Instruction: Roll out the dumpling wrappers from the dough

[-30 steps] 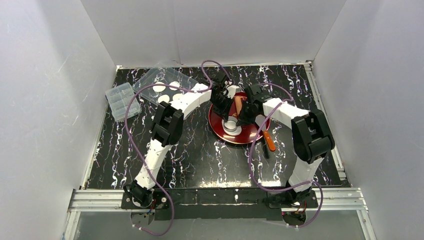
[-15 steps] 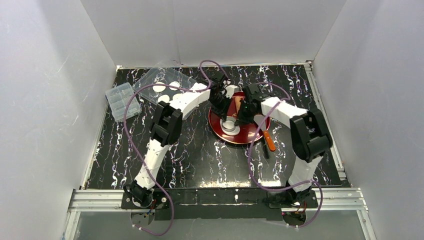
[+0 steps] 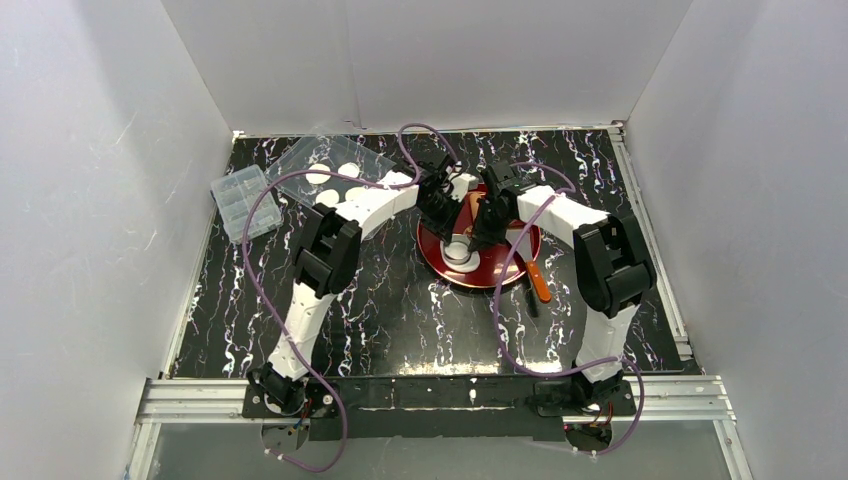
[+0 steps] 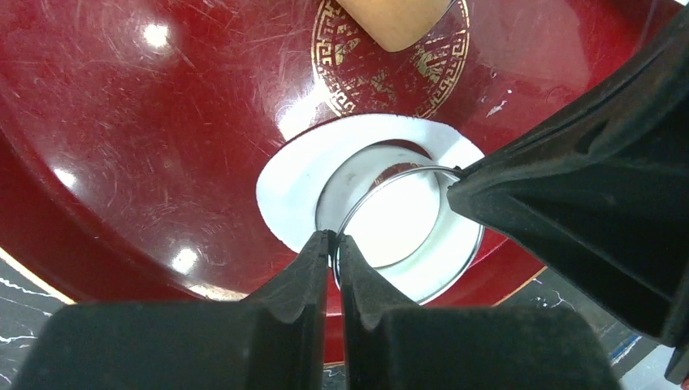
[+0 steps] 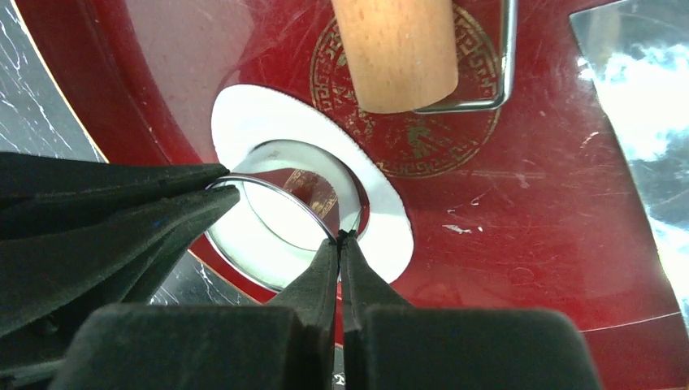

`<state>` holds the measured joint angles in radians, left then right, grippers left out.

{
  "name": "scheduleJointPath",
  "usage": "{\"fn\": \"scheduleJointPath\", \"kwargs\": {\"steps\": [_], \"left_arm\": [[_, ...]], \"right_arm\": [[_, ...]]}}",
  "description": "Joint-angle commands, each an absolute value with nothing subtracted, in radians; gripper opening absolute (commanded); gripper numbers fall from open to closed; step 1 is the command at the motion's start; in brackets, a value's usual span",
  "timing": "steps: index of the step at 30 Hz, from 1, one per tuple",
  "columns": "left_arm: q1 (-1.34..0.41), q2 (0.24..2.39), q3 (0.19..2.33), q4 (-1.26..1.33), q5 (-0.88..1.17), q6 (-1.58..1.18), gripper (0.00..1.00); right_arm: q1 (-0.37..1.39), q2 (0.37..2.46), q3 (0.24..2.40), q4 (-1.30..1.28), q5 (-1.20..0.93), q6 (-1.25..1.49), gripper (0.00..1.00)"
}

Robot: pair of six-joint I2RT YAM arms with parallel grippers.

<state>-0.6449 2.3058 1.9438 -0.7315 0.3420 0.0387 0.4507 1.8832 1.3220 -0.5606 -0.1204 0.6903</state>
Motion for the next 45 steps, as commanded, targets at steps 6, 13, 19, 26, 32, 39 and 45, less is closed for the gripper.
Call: {"fn": "scheduleJointPath", "kwargs": {"steps": [6, 13, 19, 26, 32, 39, 45], "left_arm": [[-0.670, 2.411, 2.037, -0.923, 0.316, 0.077, 0.00], [-0.692, 2.402, 2.096, -0.946, 0.345, 0.060, 0.00], [-0.639, 2.363, 2.044, -0.976, 0.305, 0.105, 0.00], [-0.639, 2.375, 2.232, -1.035, 0.341, 0.088, 0.00], [-0.639, 2.349, 2.199, -1.018, 0.338, 0.084, 0.00], [-0.653, 2.341, 2.274, -1.011, 0.364, 0.063, 0.00], [-0.661, 2.309, 2.287, -0.994, 0.377, 0.069, 0.00]], "right_arm": [[0.377, 1.805, 1.150, -0.528, 0.040, 0.669, 0.01], [0.369, 1.843, 1.212, -0.535, 0.020, 0.666, 0.01], [0.416, 1.900, 1.403, -0.560, -0.065, 0.686, 0.01], [0.414, 1.825, 1.458, -0.580, -0.072, 0.680, 0.01], [0.412, 1.807, 1.452, -0.583, -0.060, 0.679, 0.01], [0.406, 1.770, 1.466, -0.600, -0.018, 0.659, 0.01], [0.399, 1.725, 1.477, -0.599, -0.005, 0.656, 0.01]]}}
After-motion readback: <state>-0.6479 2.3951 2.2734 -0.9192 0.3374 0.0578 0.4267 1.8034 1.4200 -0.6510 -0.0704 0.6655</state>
